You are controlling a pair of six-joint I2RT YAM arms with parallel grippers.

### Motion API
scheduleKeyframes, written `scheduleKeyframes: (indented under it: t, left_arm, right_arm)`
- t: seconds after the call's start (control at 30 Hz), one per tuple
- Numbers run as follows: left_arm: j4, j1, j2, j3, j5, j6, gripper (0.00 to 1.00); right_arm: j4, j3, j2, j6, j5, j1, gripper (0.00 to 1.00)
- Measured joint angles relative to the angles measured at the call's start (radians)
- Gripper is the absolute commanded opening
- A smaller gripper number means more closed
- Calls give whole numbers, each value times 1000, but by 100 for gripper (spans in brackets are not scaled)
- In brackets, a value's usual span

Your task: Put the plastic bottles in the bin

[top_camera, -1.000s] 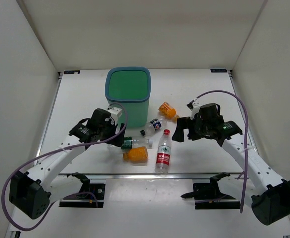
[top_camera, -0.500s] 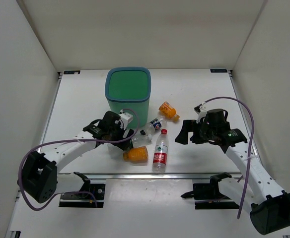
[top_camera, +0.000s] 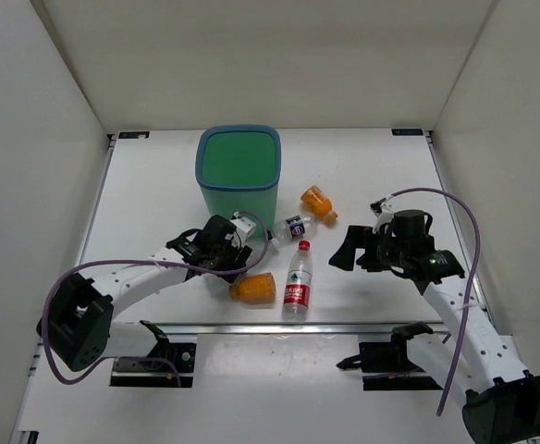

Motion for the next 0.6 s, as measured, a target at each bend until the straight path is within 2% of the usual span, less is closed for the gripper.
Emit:
scheduleKeyframes:
  t: [0.13,0.33,0.5,0.6]
  left_arm:
    - [3,-13,-4,0,-8,3,61]
    - [-81,-40,-119,23,-8,34,59]
    - [-169,-100,-220,163,42,77,52]
    - [-196,-120,-256,269,114,92,52]
  right_arm:
    - [4,-8,-26,11,3,-16,99]
    - [12,-10,-51,22,5,-27,99]
    - [24,-10,-47,25,6,-21,100]
    - [37,-10,-38,25,8,-21,100]
